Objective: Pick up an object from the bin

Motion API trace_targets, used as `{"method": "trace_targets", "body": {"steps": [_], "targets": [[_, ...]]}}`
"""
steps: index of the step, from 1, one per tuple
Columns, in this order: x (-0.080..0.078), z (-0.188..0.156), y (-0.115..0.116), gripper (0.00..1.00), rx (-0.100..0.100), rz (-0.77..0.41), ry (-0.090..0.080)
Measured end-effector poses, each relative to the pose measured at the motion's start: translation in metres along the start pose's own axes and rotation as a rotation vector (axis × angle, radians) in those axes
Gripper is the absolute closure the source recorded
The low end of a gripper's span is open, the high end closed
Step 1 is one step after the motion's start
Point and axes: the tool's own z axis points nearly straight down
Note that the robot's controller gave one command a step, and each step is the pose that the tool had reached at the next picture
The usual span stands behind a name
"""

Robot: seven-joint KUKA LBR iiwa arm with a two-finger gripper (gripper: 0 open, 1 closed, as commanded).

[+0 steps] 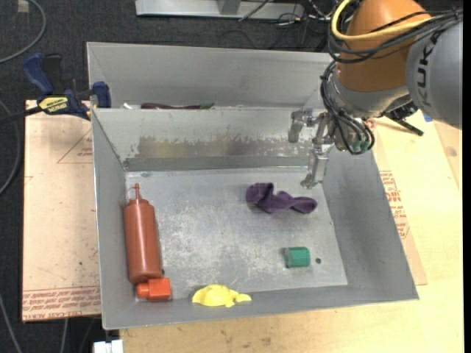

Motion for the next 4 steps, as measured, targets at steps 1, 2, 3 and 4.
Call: {"method": "trace_targets", "body": {"steps": [1, 2, 3, 4], "targets": [[-0.001, -0.006, 0.000, 0.00, 0.000, -0.001, -0.008], [0.000, 0.026, 0.000, 0.00, 0.000, 0.023, -0.017], [0.018, 0.066, 0.003, 0.00, -0.001, 0.163, -0.008], [0.018, 0.074, -0.002, 0.00, -0.001, 0.101, -0.015]]}}
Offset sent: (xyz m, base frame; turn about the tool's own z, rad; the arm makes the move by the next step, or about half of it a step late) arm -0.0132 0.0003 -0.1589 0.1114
